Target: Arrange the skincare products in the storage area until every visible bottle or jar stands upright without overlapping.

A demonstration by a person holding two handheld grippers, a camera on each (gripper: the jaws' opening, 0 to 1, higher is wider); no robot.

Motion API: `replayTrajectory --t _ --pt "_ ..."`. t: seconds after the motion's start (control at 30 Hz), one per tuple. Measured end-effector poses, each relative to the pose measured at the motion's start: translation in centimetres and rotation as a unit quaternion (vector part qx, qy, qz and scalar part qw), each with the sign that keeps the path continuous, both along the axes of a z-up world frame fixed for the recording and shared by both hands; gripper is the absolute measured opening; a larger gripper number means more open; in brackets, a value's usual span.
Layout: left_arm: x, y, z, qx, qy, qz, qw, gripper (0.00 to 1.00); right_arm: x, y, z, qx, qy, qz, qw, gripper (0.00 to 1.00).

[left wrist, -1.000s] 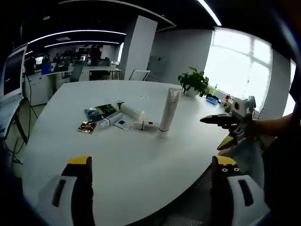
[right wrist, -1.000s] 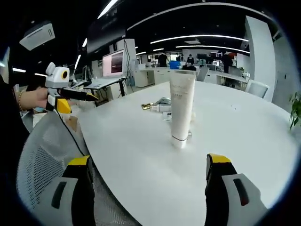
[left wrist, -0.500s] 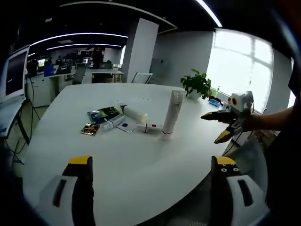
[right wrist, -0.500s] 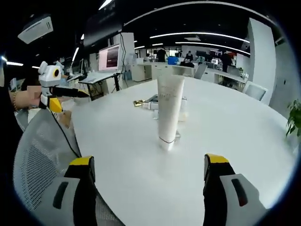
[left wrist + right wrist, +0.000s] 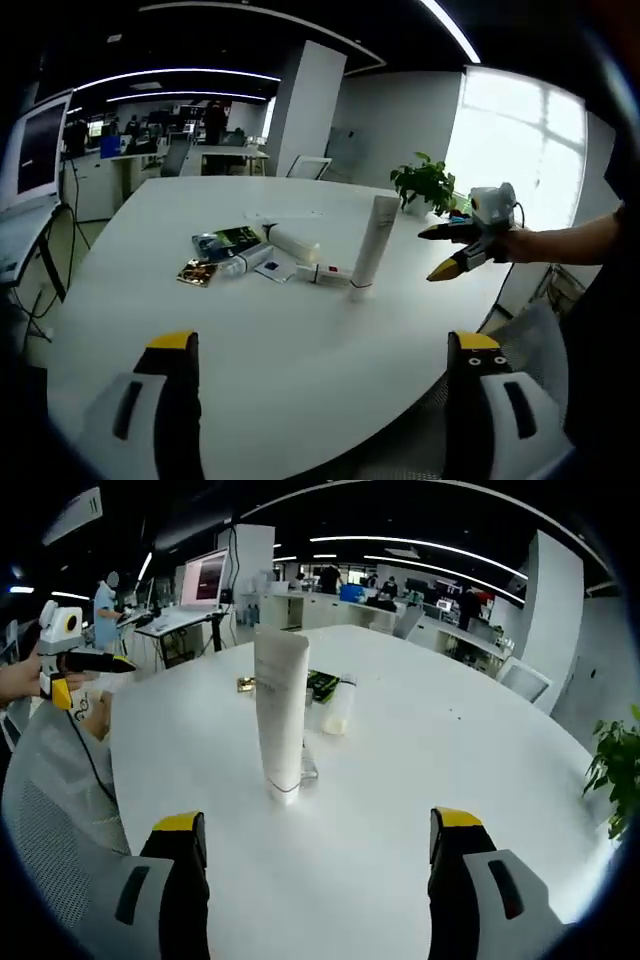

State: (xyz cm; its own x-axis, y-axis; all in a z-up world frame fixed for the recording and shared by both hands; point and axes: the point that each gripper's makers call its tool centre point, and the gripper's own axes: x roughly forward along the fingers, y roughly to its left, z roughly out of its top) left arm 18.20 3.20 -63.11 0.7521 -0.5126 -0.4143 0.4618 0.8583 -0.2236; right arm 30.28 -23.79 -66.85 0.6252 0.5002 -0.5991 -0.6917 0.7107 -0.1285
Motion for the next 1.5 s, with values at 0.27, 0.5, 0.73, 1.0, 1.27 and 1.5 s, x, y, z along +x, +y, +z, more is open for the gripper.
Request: replayTrajectory --t 0.27,0.5,0.73,1.0,1.27,1.5 --pt "0.0 0.0 -0.3 0.002 0.011 0.002 0.9999 0.96 3.1 -1.9 -0.2 -0.029 0.013 -0.030 0.9990 0.85" --pt "0.0 0.0 -0.3 -0.002 0.016 0.006 0.9999 0.95 5.0 -1.9 -0.6 -0.059 0.030 -0.016 0.9977 0.82" --pt "0.0 0.1 -0.3 -0.005 0.019 0.008 0.9998 0.95 7.8 -1.3 0.0 -0.068 0.034 -0.009 0.9971 0.80" --pt "0.1 0.2 -0.4 -0.010 0.022 0.014 0.9996 0.95 11.0 0.5 2.3 -0.080 0.018 0.020 0.9965 0.77" --pt "0.1 0.4 -0.4 -0.015 0.025 0.018 0.9994 0.94 14.3 2.1 5.2 -0.099 0.002 0.038 0.9943 0.76" --pt "0.1 0.5 -0.5 -0.016 0.027 0.021 0.9993 0.94 18.1 4.0 7.8 -0.093 0.003 0.048 0.9945 0.74"
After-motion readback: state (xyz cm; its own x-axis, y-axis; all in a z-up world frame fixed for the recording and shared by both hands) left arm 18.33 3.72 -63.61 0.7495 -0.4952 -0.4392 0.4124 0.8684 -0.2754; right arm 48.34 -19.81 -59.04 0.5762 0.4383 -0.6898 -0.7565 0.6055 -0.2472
